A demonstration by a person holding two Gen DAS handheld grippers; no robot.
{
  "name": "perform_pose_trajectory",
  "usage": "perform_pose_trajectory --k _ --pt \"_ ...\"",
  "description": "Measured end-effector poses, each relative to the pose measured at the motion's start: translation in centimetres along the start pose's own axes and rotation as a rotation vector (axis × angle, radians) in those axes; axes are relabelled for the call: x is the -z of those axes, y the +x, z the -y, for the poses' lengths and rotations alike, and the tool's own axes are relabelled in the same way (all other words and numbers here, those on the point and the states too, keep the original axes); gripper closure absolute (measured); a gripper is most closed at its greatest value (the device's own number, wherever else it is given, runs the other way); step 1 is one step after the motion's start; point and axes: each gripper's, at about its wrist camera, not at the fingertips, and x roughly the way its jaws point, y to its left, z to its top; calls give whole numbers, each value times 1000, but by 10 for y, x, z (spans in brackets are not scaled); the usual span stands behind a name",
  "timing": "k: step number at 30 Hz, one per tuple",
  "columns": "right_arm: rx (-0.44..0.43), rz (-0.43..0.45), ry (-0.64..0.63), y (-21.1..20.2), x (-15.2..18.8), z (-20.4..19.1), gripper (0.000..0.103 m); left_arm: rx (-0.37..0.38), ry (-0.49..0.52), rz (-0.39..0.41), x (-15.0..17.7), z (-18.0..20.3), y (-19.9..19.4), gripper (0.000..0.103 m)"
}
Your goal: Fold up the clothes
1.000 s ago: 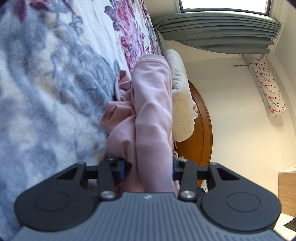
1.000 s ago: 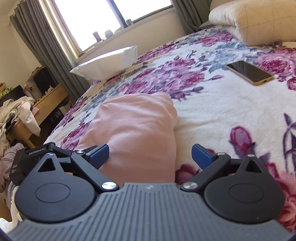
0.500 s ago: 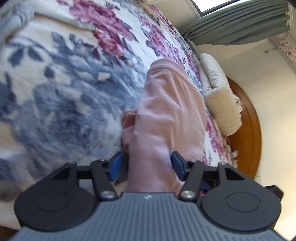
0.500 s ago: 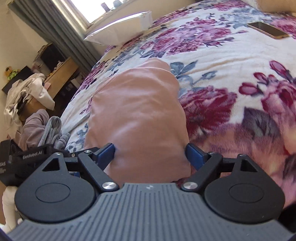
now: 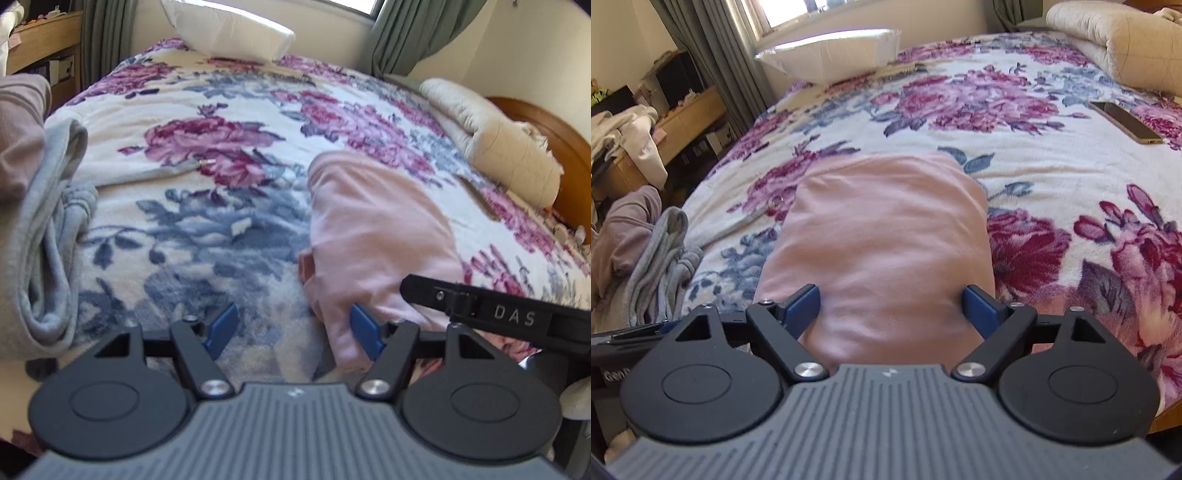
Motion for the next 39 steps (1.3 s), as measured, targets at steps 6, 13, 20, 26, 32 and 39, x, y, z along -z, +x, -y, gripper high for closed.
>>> perform_pose_trajectory --k 6,13,20,26,32,39 --pt "-27 -146 53 31 -11 13 0 3 -72 -36 -6 -11 0 33" --pt "-39 -170 38 36 -13 13 0 -39 -149 75 -17 -9 -20 45" --pt "-31 -155 29 35 -14 9 0 -61 -194 22 -5 -18 -6 74" --pt "-21 -157 28 36 -15 8 0 -36 -167 94 -13 -13 -25 78" --pt "-28 -160 28 36 -16 10 0 3 -135 38 -19 -6 -10 77" --pt "-37 -63 67 -11 -53 19 36 -6 -77 -13 -18 -8 4 76"
